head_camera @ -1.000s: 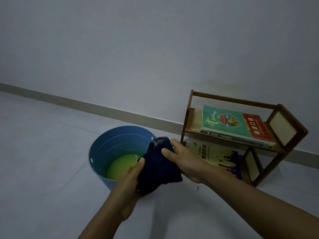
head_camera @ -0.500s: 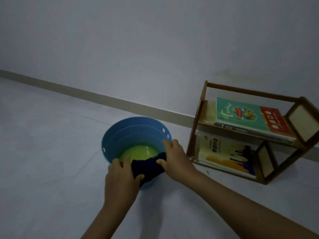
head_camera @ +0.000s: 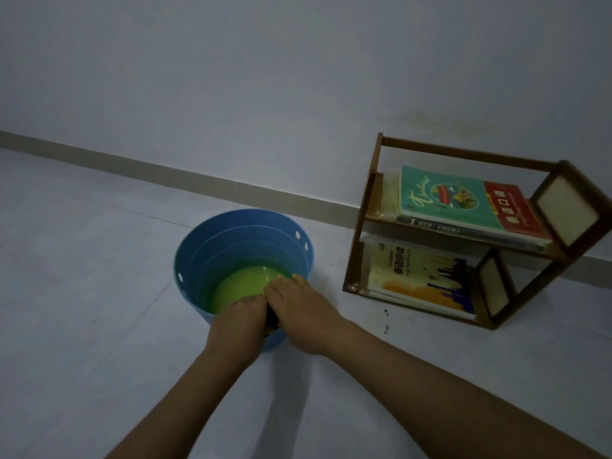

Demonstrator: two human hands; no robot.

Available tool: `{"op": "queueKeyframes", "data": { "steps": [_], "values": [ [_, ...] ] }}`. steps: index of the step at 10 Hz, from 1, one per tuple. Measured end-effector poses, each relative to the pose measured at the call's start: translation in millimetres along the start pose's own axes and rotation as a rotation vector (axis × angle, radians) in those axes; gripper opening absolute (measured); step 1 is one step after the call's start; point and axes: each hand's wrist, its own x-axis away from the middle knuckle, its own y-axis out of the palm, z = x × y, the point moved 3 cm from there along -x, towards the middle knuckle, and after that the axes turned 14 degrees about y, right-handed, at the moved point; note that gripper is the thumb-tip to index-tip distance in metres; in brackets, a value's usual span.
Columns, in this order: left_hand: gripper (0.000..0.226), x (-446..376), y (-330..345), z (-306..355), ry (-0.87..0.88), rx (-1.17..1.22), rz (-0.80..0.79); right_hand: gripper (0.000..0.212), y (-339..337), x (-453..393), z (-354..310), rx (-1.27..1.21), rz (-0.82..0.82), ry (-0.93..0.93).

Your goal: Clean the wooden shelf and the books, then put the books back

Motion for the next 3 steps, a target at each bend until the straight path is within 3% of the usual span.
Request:
{"op": "queueKeyframes", "data": {
  "steps": [2,3],
  "values": [
    [0.024,-4.4,-7.6,3.6,-0.005,-0.063,-0.051,0.041,-9.3,1.4,-1.0,0.007,-0.067,0.055],
    [0.041,-7.2,-14.5,7.7,-0.035,0.015,-0.25,0.064,-16.8,6.0,-2.1,-0.014,-0.229,0.099]
  ]
}}
